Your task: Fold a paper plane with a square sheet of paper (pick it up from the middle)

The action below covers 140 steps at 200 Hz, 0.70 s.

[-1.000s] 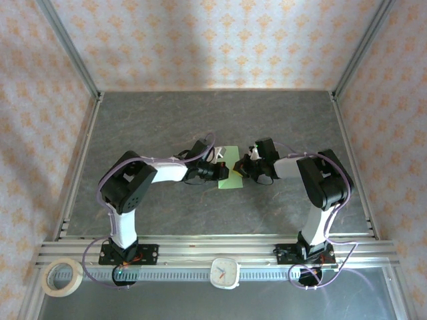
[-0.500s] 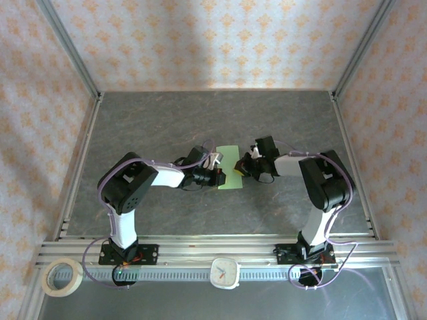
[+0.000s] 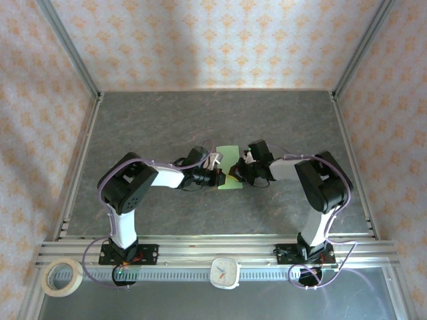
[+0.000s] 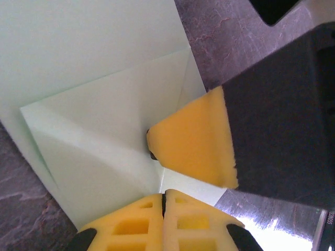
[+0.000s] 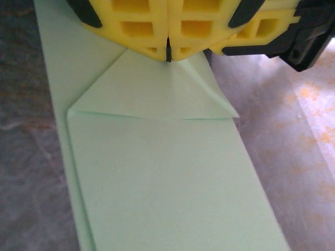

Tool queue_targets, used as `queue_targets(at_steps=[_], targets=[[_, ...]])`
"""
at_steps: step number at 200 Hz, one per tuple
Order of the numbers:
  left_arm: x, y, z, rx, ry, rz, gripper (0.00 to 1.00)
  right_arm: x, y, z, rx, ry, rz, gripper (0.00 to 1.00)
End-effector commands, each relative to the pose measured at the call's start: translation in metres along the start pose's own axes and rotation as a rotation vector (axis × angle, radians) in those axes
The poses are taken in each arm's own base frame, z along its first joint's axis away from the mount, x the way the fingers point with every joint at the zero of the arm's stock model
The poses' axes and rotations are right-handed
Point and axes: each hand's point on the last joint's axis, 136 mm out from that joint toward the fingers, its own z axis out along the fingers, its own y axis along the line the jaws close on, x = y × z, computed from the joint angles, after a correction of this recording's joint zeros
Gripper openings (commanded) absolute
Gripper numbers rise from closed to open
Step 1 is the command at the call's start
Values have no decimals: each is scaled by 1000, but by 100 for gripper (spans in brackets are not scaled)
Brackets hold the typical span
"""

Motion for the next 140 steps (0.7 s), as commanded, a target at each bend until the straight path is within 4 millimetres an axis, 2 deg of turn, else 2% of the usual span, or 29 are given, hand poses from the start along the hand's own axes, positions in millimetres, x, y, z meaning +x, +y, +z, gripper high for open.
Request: queue_targets(at_steps=[1, 56, 92, 110, 140], targets=[[65, 56, 5, -176, 192, -115, 0, -12, -29, -2, 71, -44, 47, 0], [71, 58, 4, -176, 199, -121, 0, -48, -34, -20, 44, -118, 89, 0], [66, 54, 1, -176, 181, -122, 0, -59, -28, -28, 37, -145, 92, 0], [58, 48, -1, -169, 162, -124, 0, -61, -17, -38, 22, -168, 74, 0], [18, 7, -15, -84, 67, -100, 0, -57, -8, -58, 27, -214, 59, 0]])
